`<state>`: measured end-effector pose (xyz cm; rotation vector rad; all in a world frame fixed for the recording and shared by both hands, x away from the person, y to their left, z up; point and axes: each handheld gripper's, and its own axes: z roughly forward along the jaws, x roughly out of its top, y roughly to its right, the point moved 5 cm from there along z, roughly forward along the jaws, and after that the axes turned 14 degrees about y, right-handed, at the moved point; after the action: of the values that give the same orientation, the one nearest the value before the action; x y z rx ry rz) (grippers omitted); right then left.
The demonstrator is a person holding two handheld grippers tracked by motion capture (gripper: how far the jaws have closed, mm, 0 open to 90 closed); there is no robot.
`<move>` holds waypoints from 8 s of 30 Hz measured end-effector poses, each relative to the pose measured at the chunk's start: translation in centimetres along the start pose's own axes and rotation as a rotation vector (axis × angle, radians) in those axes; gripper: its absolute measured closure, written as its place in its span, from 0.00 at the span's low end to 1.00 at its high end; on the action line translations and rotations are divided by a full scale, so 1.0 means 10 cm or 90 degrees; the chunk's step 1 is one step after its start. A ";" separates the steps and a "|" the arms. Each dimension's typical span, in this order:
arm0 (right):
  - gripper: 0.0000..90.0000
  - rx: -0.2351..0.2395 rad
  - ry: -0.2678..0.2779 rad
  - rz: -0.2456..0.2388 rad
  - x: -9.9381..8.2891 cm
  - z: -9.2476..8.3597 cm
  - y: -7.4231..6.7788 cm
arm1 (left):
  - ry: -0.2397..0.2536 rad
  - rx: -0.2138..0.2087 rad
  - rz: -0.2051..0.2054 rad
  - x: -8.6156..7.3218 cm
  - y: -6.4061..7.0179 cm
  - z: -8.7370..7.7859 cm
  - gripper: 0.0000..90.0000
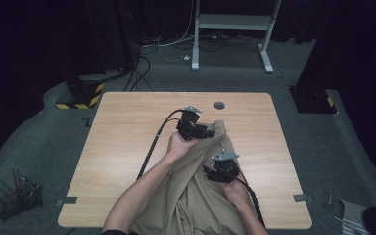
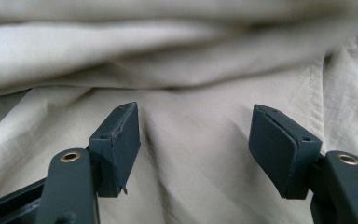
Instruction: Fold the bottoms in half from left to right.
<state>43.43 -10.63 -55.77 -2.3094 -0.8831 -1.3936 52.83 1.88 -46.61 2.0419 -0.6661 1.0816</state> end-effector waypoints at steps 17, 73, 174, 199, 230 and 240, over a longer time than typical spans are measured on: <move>0.37 0.007 -0.003 0.012 0.00 0.01 0.02 | -0.003 -0.028 -0.012 -0.68 0.04 -0.68 0.44; 0.49 -0.024 0.001 0.028 0.21 0.38 0.08 | 0.001 0.206 0.112 -0.97 -0.57 -0.40 0.67; 0.46 0.014 0.001 0.019 0.05 0.09 -0.04 | 0.041 0.162 -0.049 -0.83 -0.59 -0.91 0.99; 0.45 0.010 -0.001 0.019 0.05 0.09 -0.04 | -0.048 0.076 0.010 -0.67 -0.12 -0.25 0.86; 0.48 -0.007 0.002 0.030 -0.10 -0.20 -0.09 | -0.006 0.274 -0.051 -1.35 -0.61 -1.36 0.38; 0.46 -0.007 0.001 0.032 0.03 0.05 -0.05 | 0.006 0.341 0.004 -1.26 -0.83 -1.29 0.59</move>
<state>43.51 -9.87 -55.79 -2.3217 -0.8137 -1.3816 46.12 18.42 -55.23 2.4787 -0.4019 1.3821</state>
